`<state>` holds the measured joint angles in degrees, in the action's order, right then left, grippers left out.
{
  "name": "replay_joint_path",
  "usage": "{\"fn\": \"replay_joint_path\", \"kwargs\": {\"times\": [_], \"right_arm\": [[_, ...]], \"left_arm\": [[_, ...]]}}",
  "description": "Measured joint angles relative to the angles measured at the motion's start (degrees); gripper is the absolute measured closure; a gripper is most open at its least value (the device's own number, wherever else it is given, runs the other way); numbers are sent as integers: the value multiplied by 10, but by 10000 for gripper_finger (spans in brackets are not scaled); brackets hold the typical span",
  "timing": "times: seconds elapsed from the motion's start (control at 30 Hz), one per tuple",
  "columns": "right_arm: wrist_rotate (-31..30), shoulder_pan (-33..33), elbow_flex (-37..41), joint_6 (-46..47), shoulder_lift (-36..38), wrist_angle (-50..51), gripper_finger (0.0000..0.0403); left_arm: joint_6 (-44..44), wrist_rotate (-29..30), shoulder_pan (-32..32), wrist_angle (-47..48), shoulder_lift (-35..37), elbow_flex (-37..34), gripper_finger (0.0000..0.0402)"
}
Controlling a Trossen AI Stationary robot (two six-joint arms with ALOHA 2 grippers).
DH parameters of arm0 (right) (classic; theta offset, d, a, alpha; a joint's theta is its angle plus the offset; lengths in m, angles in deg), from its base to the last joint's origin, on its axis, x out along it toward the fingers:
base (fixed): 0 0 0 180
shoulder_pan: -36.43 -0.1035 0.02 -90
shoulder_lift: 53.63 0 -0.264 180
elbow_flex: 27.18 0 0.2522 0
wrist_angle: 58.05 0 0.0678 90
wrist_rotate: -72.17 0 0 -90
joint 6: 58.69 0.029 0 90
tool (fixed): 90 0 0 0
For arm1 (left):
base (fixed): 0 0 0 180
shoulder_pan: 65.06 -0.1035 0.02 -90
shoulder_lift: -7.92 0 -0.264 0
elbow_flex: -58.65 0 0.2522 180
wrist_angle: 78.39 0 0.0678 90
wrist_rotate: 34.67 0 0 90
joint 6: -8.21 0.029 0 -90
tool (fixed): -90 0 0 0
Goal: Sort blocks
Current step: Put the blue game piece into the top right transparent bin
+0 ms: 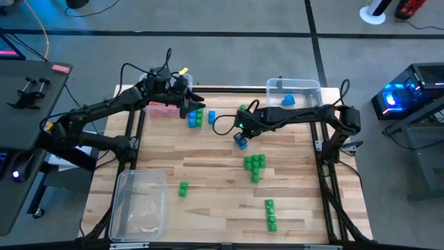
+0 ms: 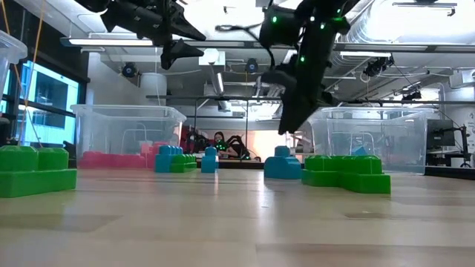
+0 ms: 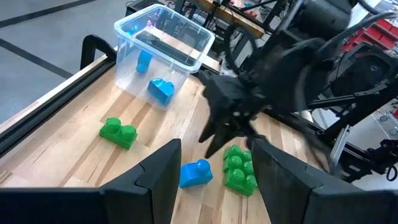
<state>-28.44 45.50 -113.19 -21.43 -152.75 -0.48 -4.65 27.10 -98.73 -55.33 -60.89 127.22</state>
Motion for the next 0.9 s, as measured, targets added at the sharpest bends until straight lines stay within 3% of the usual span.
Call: {"fn": "replay_joint_path", "kwargs": {"times": [0.17,0.27,0.57,0.8,0.9], "right_arm": [[84,-30,0,-44,9,-27,403],[95,-48,0,-37,-6,-28,403],[-24,-80,0,80,-66,-21,403],[-104,-89,0,117,-67,69,403],[-110,-88,0,117,-67,92,403]], "left_arm": [[10,2,0,0,0,0,218],[11,4,0,0,0,0,218],[11,4,0,0,0,0,218],[10,4,0,0,0,0,218],[10,4,0,0,0,0,218]]}}
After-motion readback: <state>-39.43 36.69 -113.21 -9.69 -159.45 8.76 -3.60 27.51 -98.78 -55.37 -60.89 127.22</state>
